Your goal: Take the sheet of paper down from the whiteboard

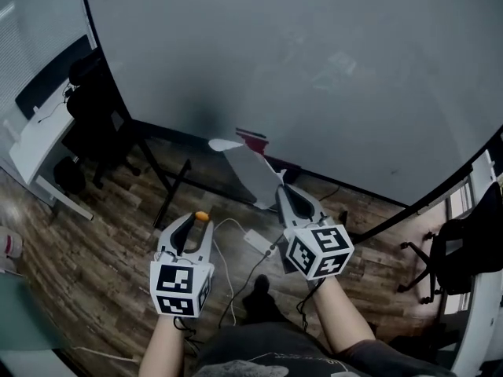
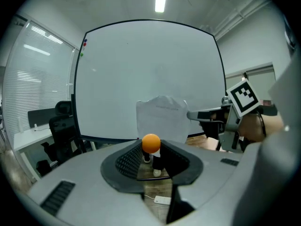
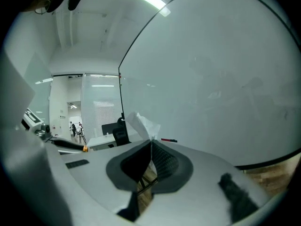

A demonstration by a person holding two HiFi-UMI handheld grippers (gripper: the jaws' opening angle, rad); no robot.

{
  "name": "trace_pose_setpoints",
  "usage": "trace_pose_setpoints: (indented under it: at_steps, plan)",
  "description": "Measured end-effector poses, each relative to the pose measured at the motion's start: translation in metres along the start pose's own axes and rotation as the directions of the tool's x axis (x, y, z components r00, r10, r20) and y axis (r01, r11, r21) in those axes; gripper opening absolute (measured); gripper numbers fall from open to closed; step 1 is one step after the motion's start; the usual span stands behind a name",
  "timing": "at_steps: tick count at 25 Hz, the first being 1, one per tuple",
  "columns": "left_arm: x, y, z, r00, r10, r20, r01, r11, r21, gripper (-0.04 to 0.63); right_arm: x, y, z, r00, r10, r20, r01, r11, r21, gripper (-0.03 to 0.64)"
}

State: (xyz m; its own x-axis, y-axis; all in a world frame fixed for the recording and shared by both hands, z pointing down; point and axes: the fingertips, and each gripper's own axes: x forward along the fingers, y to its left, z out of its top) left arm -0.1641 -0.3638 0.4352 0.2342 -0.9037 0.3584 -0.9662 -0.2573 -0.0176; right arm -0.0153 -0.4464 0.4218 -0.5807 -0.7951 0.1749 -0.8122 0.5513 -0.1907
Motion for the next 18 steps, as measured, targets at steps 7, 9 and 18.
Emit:
trace_pose_setpoints:
  at_steps: [7,9,18]
  plan:
    - [-0.072,-0.015,-0.026,1.0,-0.011,0.014,0.011,1.0,-0.012,0.126,-0.069,0.038,-0.028,0.999,-0.039,-0.027,0.039,0.999,-0.001,0.026]
    - [-0.092,-0.022,-0.036,1.0,-0.016,0.014,0.016,1.0,-0.015,0.126,-0.088,0.05,-0.041,0.998,-0.04,-0.042,0.04,0.999,-0.003,0.026]
    - [-0.171,-0.058,-0.073,0.998,-0.055,0.016,0.055,0.998,-0.022,0.126,-0.179,0.096,-0.077,0.995,-0.057,-0.077,0.055,0.998,-0.028,0.026]
